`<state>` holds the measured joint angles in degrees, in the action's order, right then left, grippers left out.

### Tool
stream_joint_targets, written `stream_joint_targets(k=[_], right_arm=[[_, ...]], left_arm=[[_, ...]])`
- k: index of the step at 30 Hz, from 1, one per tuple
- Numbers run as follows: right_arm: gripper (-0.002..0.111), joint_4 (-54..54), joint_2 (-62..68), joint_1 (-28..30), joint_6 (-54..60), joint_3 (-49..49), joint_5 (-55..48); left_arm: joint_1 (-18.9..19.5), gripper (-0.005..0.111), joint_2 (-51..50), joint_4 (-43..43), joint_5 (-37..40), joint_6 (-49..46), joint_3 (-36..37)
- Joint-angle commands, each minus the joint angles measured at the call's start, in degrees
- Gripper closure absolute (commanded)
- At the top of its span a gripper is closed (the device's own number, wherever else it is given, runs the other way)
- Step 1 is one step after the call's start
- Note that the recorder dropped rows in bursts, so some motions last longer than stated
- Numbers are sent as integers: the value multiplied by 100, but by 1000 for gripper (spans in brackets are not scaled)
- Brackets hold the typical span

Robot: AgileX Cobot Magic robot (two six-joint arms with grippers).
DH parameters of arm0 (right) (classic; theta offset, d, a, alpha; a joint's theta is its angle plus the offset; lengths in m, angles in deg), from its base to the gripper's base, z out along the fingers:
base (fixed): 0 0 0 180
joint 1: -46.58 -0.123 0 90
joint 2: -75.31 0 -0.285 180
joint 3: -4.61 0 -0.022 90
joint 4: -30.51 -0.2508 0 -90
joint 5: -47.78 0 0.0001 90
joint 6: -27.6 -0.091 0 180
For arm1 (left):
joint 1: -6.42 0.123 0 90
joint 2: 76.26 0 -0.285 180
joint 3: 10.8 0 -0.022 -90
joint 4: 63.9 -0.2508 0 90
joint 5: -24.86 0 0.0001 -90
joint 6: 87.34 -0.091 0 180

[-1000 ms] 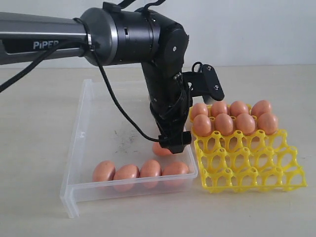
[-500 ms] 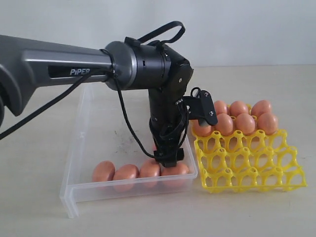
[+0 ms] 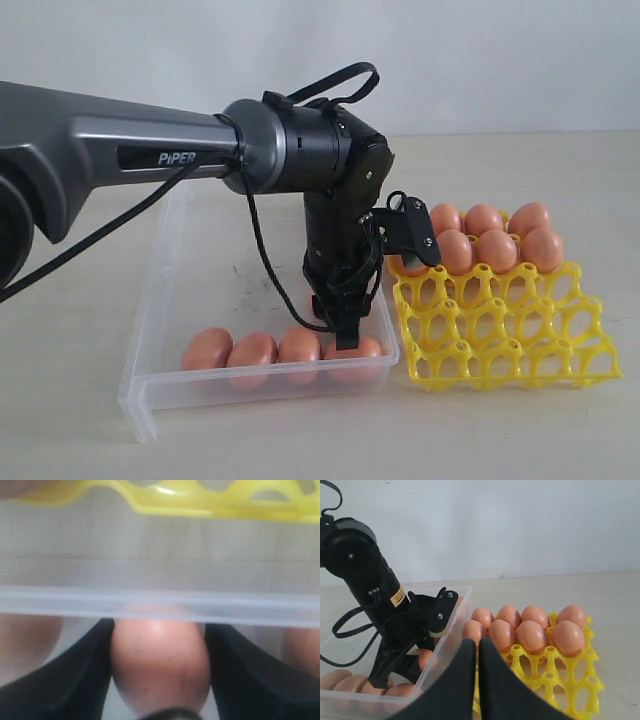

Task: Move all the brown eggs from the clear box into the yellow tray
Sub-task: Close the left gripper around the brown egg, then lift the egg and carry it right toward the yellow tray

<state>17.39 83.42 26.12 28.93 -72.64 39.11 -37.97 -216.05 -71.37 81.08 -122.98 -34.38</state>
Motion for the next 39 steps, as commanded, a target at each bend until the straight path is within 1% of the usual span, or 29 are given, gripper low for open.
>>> stream_joint_targets(k=[1,2,4,7,11,13,17,20,23,26,31,32,33,35,38,39], right_arm=[[108,3,-32,-6,13,3,22],[108,3,-32,-6,13,3,22],[108,3,-32,-6,13,3,22],[108,3,-32,-6,13,3,22],[108,3,-32,-6,13,3,22],[108,3,-32,-6,13,3,22],[108,3,-32,-6,13,3,22],[108,3,-32,-6,13,3,22],[108,3,-32,-6,13,3,22],[108,3,-32,-6,13,3,22],[108,3,-32,-6,13,3,22],[108,3,-32,-6,13,3,22],[108,3,-32,-6,13,3,22],[108,3,-32,-6,13,3,22],[108,3,-32,-6,13,3,22],[108,3,-32,-6,13,3,22]], left_arm=[[-22,102,-57,59,-40,192,11],[-22,102,-57,59,-40,288,11],[-12,103,-57,-22,-53,873,11],[9,103,-9,-86,-446,1798,24],[141,103,251,-27,-1615,3054,199],[188,103,439,52,-2252,3329,438],[215,103,753,84,-3675,3724,1226],[215,103,929,84,-4894,3967,1967],[305,103,1033,110,-6245,4253,2763],[371,103,1061,477,-7884,4230,3505],[386,103,1061,819,-11806,3990,4781],[386,103,1061,877,-12414,3990,5024],[376,103,1061,903,-12619,4018,5242],[365,103,1115,848,-12619,4164,5412],[245,103,1127,139,-12619,4416,5437],[115,103,1136,18,-12619,4430,5373]])
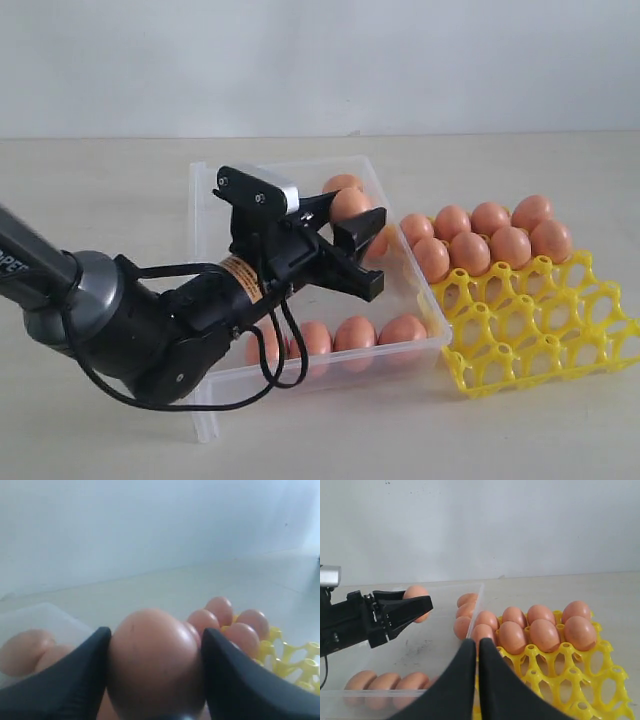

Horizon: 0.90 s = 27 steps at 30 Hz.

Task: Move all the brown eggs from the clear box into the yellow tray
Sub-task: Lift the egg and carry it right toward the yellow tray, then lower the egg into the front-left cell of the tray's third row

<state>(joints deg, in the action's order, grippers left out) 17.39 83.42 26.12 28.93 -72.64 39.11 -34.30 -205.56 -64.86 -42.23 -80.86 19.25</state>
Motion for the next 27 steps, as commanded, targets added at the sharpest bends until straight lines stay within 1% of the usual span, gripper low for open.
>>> stream_joint_targets(k=[1,3,6,8,10,13,14,15,16,18,19,20,21,22,23,25,27], right_arm=[[108,3,-32,-6,13,3,22],[108,3,-32,-6,13,3,22],[108,3,-32,-6,13,3,22],[108,3,-32,-6,13,3,22],[108,3,-32,-6,13,3,22],[108,3,-32,-6,13,3,22],[108,3,-32,-6,13,3,22],[108,3,-32,-6,13,3,22],[108,3,-32,-6,13,3,22],[108,3,-32,-6,13,3,22],[108,3,-32,-6,13,3,22],[108,3,-32,-6,13,3,22],[108,3,-32,-6,13,3,22],[108,3,-32,-6,13,3,22],[108,3,-32,-6,13,3,22],[108,3,-32,-6,13,3,22],[108,3,-32,-6,13,3,22]], left_arm=[[-372,103,86,-671,-287,218,-47],[-706,103,86,-756,-287,205,-264],[-1202,103,-21,-959,-287,-58,-642],[-1481,103,-244,-678,-287,-249,-848],[-1594,103,-535,-208,-287,-66,-974],[-1564,103,-942,-40,-287,436,-1162],[-1534,103,-942,-51,-287,363,-1226],[-1474,103,-942,-91,-287,93,-1332],[-1413,103,-942,-91,-287,78,-1344],[-1208,103,-942,-467,-287,166,-1319],[-1005,103,-930,-1045,-287,530,-1319],[-918,103,-919,-1322,-287,732,-1319],[-713,103,-922,-1717,-287,1257,-1319],[-584,103,-922,-1844,-287,1758,-1319],[-523,103,-922,-1872,-217,1942,-1319],[-539,103,-922,-1903,-268,1665,-1340],[-628,103,-922,-1732,-182,1650,-1342]])
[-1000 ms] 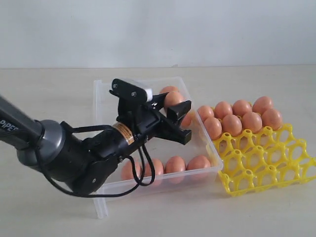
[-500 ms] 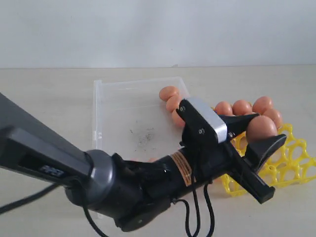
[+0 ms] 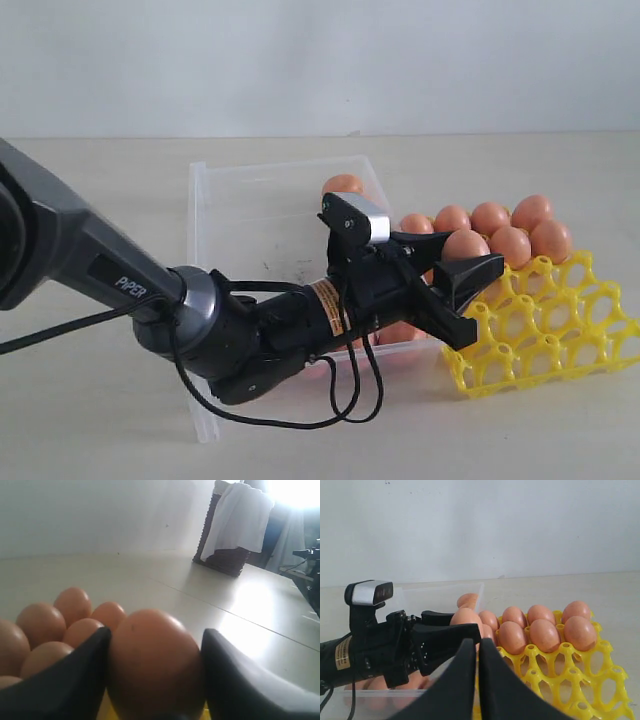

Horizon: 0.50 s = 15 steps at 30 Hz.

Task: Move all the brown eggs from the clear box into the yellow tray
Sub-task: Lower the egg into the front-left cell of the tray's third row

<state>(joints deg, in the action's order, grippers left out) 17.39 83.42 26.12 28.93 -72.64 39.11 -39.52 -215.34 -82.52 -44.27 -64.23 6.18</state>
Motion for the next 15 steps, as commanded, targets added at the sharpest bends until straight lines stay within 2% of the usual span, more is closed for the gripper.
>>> stream_joint_targets(k=[1,4,7,9,14,15], right_arm=[[108,3,-32,-6,13,3,22],[108,3,-32,-6,13,3,22],[108,3,-32,-6,2,3,22],[108,3,-32,-6,2,3,22],[108,3,-32,-6,22,3,22],[108,3,-32,-6,22,3,22]], left_arm=[[-118,103,57,33,34,135,-35],[-131,103,57,-73,123,414,-45],[-119,103,152,156,656,883,-45],[-62,103,321,133,1270,939,-45],[18,103,989,-37,3718,749,-45],[18,103,1081,-37,4013,749,-45]])
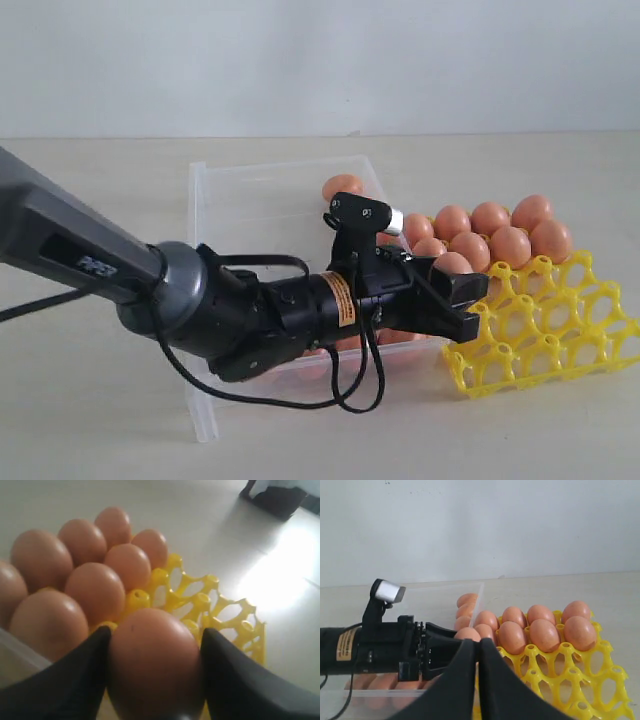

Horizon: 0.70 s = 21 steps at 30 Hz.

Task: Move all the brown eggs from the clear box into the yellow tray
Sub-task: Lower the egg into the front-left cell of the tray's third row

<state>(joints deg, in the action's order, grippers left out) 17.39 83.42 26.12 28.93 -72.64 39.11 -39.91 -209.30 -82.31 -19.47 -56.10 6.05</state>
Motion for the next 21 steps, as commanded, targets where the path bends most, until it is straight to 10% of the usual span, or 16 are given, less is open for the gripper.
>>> stream_joint_targets(k=[1,9,11,14,21], right_arm=[[108,3,-32,-6,22,3,22],[108,3,-32,-6,-15,3,22],[108,3,-32,-6,-15,3,22],[108,3,-32,-6,-15,3,22],[108,3,-32,-6,-15,3,22]], left_arm=[[57,103,577,-58,1818,-75,-32],[124,103,785,-68,2070,-390,478],[180,103,798,-68,1209,-388,703],[100,103,836,-14,-2129,-1034,921],[-165,103,93,-386,-2564,-1620,292]])
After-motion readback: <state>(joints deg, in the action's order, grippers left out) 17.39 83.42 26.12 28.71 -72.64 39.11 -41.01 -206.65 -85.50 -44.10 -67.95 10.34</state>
